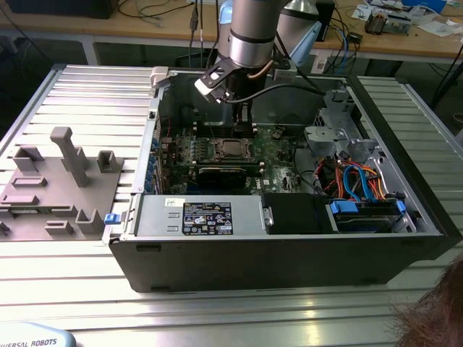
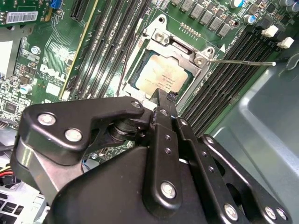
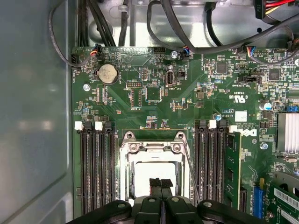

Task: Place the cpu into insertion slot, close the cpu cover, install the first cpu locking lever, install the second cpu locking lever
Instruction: 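Close the cpu cover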

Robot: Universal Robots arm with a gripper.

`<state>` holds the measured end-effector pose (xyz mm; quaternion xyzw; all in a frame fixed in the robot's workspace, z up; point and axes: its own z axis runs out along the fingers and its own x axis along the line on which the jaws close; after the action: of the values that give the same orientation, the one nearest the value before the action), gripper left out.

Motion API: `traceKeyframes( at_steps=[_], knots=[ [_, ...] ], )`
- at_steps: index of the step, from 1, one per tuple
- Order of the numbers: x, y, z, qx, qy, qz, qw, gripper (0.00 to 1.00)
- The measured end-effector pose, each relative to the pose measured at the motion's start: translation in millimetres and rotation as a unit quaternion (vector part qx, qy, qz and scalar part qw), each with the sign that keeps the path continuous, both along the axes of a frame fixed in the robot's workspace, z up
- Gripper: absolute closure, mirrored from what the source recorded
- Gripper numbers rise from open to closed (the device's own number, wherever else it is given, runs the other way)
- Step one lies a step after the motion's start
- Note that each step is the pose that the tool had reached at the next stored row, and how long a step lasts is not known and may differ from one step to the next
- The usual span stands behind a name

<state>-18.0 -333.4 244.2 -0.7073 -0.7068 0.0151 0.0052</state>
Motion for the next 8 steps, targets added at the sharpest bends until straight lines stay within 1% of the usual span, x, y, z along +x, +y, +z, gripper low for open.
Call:
traceKeyframes(
  at_steps=[8],
  knots=[
    [0.0,0.0,2.5,0.0000,0.0000,0.000,1.0000,0.89]
  ],
)
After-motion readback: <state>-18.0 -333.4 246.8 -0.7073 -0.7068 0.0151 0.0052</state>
